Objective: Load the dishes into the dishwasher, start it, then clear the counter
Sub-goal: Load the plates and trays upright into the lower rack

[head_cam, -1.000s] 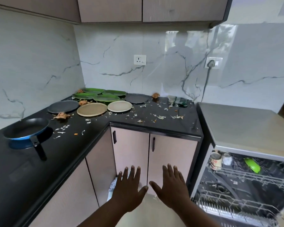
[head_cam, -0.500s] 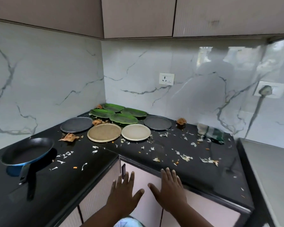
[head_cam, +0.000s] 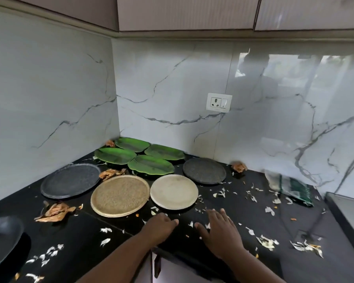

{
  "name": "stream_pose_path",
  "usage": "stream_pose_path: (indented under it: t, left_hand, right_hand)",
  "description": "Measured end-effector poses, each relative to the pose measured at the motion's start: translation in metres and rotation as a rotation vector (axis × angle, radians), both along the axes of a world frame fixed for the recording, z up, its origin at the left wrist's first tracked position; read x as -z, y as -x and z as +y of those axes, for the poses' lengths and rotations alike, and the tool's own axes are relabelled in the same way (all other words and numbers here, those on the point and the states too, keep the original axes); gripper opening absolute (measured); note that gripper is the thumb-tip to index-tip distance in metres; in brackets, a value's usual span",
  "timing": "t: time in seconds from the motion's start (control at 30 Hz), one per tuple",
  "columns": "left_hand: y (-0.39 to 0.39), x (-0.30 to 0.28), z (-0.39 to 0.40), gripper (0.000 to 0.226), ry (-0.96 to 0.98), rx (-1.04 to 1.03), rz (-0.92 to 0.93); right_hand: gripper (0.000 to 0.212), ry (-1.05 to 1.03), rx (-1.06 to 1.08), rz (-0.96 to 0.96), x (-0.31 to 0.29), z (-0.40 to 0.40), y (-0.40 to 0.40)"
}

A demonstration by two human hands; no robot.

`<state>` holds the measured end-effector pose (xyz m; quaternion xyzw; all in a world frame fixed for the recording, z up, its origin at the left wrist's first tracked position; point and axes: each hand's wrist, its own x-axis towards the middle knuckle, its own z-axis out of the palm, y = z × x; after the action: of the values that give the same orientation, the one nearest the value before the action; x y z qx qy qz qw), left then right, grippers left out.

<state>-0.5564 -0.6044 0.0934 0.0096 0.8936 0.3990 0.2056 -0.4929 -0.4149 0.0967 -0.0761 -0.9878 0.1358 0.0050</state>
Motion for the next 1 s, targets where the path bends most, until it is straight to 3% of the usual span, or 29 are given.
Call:
stream_pose_path:
  t: [0.1, 0.2, 0.33, 0.47, 0.67, 0.87, 1.0]
  left_hand:
    - [0.026, -0.009, 0.008, 0.039, -0.301, -0.203, -0.363]
    - [0.054, -0.003, 0.013, 0.059, -0.579, -0.419, -0.527]
    - [0.071, -0.003, 0.023, 0.060, -0.774, -0.610, -0.583]
    - [0.077, -0.007, 0.038, 0.048, -0.805, -0.707, -0.631]
    - [0.076, -0.006, 0.070, 0.013, -0.869, -0.935, -0.502]
    - [0.073, -0.008, 0.085, 0.008, -0.797, -0.989, -0.397]
    - [0.073, -0.013, 0.090, 0.013, -0.753, -1.021, -0.378]
  right_hand:
    - [0.065, 0.045, 0.038, 0.004, 0.004, 0.010, 0.029]
    - [0.054, 0.037, 0.065, -0.001, 0.006, 0.027, 0.058]
    - [0.048, 0.056, 0.123, -0.004, 0.008, 0.057, 0.107]
    - [0.040, 0.100, 0.153, -0.016, 0.014, 0.083, 0.156]
    - [0.030, 0.208, 0.235, -0.003, 0.018, 0.119, 0.216]
    - [0.066, 0.387, 0.466, -0.107, 0.015, 0.149, 0.269]
    - [0.047, 0.411, 0.519, -0.170, 0.022, 0.175, 0.300]
